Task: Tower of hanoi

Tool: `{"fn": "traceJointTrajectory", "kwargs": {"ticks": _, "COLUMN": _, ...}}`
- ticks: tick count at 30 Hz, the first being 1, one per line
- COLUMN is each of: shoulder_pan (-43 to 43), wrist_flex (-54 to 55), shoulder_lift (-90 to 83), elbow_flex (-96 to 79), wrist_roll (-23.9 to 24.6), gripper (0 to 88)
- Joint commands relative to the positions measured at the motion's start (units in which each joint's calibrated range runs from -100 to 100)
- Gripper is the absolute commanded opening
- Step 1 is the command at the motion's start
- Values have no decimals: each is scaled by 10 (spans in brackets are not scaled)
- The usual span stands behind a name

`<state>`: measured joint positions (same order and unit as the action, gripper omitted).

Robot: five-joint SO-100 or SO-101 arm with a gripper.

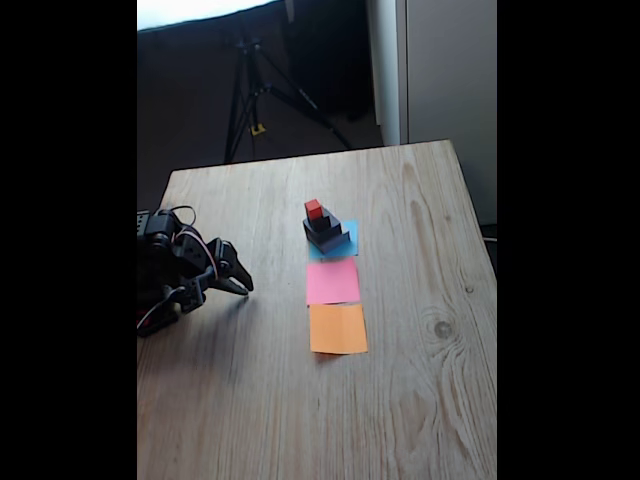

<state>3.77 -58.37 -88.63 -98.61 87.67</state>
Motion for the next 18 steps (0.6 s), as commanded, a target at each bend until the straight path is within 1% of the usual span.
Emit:
{"fn": "traceJointTrajectory", "kwargs": {"ticks": 1, "shoulder_pan": 1, "wrist_flex": -6, "shoulder_lift": -1, "elbow_flex": 0, "wrist_roll": 63, "gripper": 2}}
{"fn": "traceJointTrajectory", "kwargs": {"ticks": 3, "shoulder_pan": 0, "wrist_flex": -5, "shoulder_lift": -1, "elbow_flex": 0, "wrist_roll": 108, "gripper": 2}}
{"fn": "traceJointTrajectory", "kwargs": {"ticks": 6, "shoulder_pan": -1, "wrist_flex": -5, "shoulder_lift": -1, "elbow_flex": 0, "wrist_roll": 123, "gripper": 2}}
{"fn": "traceJointTrajectory", "kwargs": {"ticks": 18, "shoulder_pan": -1, "wrist_flex": -5, "shoulder_lift": -1, "elbow_flex": 0, "wrist_roll": 123, "gripper": 3}}
